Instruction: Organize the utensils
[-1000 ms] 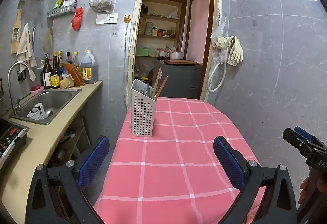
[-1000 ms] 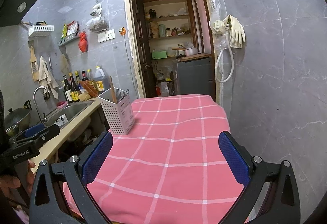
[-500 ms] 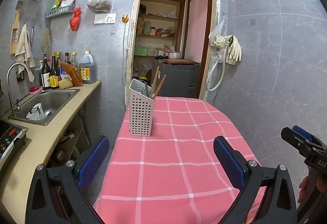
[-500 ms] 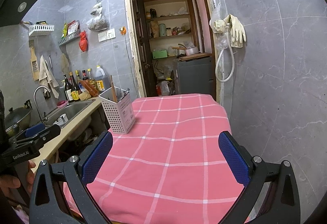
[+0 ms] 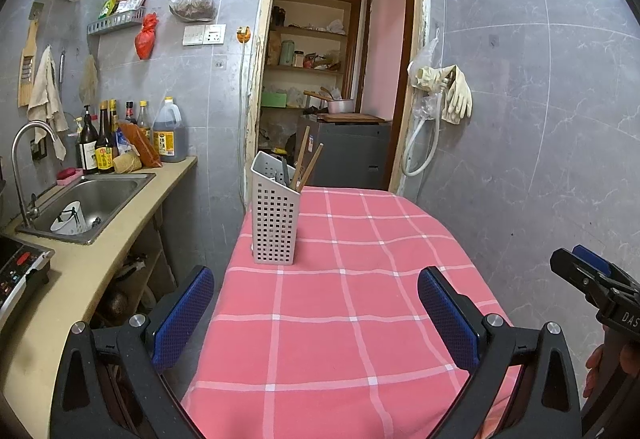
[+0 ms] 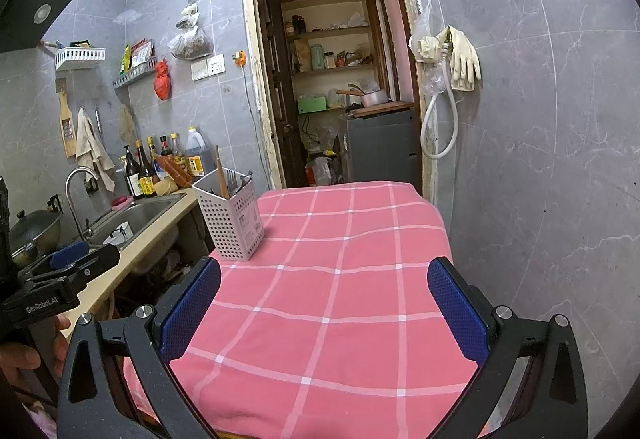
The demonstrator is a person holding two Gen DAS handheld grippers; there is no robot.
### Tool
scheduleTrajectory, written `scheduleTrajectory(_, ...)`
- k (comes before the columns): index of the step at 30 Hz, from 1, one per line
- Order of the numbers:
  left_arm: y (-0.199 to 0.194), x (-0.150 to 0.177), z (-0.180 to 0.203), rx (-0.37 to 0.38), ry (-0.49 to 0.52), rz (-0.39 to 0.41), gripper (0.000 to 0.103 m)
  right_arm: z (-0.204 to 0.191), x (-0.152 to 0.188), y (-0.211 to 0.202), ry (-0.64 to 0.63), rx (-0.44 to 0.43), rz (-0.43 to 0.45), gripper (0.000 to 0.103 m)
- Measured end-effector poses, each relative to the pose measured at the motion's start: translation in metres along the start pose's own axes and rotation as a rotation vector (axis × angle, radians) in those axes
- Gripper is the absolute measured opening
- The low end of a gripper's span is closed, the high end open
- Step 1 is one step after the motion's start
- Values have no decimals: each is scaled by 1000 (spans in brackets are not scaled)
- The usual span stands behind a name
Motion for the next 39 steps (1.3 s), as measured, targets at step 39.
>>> scheduleTrajectory(39, 0, 3, -3, -2, -3, 1, 103, 0, 1, 1, -2, -2, -5, 102)
Point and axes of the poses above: each gripper's, at about its wrist camera, not at the fingertips, and y roughly the way its jaws point, z to its right, x to its underside, the point moved 9 cm from there along y, roughly the way its jaws point, and after that the axes turned 3 degrees about x, right-handed, at the moved point
